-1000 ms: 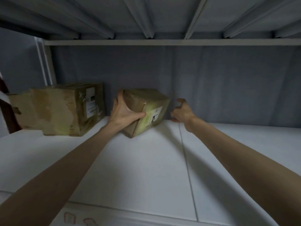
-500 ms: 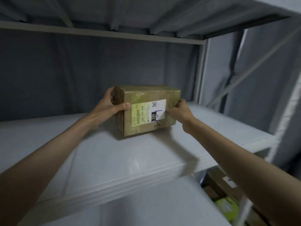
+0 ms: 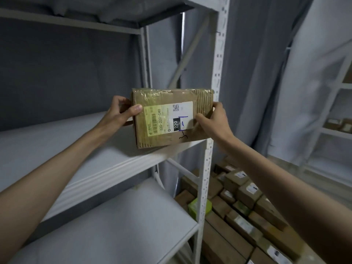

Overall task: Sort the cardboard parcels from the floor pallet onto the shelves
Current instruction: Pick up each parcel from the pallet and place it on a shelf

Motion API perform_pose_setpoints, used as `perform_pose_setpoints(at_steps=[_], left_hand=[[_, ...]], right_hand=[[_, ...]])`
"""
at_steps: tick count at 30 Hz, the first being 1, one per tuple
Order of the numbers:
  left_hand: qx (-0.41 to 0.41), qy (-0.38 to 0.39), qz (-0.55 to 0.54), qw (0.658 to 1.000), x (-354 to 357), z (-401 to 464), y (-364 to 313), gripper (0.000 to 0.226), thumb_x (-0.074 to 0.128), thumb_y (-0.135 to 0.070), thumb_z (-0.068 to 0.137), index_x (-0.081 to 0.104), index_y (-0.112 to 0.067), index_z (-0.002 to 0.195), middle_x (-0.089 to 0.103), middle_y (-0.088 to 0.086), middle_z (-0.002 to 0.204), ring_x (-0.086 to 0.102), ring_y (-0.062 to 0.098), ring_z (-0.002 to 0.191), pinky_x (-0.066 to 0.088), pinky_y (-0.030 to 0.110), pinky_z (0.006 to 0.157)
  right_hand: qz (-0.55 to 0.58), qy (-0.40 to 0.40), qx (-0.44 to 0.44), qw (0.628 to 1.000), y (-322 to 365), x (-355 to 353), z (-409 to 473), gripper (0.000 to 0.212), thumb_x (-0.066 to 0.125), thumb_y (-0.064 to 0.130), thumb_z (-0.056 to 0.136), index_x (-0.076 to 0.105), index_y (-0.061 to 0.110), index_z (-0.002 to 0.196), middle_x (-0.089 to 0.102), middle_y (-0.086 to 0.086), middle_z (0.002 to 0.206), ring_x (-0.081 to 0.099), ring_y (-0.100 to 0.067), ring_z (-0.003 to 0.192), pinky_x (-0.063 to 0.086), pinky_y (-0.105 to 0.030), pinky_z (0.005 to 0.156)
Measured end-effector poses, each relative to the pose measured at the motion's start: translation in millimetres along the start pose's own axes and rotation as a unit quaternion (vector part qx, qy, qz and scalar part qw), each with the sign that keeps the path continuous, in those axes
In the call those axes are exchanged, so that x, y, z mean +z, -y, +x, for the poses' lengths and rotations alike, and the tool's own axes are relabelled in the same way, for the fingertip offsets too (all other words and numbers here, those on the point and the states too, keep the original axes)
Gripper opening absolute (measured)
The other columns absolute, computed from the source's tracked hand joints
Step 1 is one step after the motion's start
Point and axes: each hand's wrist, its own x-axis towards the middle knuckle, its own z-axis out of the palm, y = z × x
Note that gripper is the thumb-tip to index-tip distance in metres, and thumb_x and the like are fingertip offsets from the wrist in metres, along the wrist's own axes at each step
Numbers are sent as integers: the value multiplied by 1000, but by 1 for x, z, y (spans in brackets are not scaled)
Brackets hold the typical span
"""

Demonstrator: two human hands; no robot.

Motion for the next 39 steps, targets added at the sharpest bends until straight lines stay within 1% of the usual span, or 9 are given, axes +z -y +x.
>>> perform_pose_setpoints(at_steps=[4,9,13,17,22,28,32,35,39], left_hand=[[20,15,-6,1000,45,13,-15,80,62,-76,62,39,-19,114,61,-1,120,64,8,104,52,29,82],[41,27,-24,998,118,21,-35,82,57,-77,64,36,-14,112,59,-5,105,65,-9,78,52,15,65],[37,72,-35,996,178,21,-41,81,59,-78,66,36,-16,113,60,-3,109,67,3,93,54,16,66],[31,129,-48,990,241,20,-37,70,65,-77,66,38,-26,105,57,3,120,64,15,110,58,30,80],[21,199,-32,979,317,17,-29,78,69,-78,62,37,-26,112,51,-8,123,63,11,110,55,45,98],[10,255,-25,967,397,33,-9,97,66,-79,56,34,-19,127,45,-19,120,52,15,122,45,41,108],[-16,269,-57,961,449,61,17,100,67,-79,55,34,-21,129,47,-7,132,49,15,127,43,41,110],[-32,276,-69,958,485,93,43,96,67,-81,56,34,-25,128,47,-5,136,47,14,129,41,40,110],[-69,271,-81,957,527,141,82,93,64,-85,58,35,-31,127,49,-4,142,48,15,128,38,39,103]], right_hand=[[1,-28,-3,1000,-16,-45,-8,59,63,39,79,43,17,130,47,-2,124,53,-19,115,48,-46,103],[7,-97,13,995,-47,-96,-16,60,57,45,80,44,18,132,45,-1,125,49,-20,120,43,-46,108],[-23,-138,39,989,-83,-139,-18,51,57,39,91,43,18,135,45,-3,127,47,-20,121,42,-46,108],[-46,-179,77,980,-120,-181,-24,48,54,37,91,45,16,133,45,-4,126,47,-21,118,42,-47,106],[-57,-208,145,966,-170,-223,-31,47,52,33,90,45,14,132,43,-4,123,46,-23,116,40,-46,108],[-72,-229,217,946,-231,-254,-28,53,53,33,91,42,12,139,41,-7,129,47,-26,121,41,-50,110],[-63,-225,253,939,-273,-265,-7,57,56,32,94,36,13,145,38,-7,133,46,-26,124,43,-50,110],[-63,-222,271,934,-306,-268,23,55,56,30,95,38,12,144,40,-8,135,48,-27,123,45,-50,109],[-61,-194,303,931,-353,-263,75,54,58,29,94,37,12,141,42,-11,134,49,-30,124,46,-52,107]])
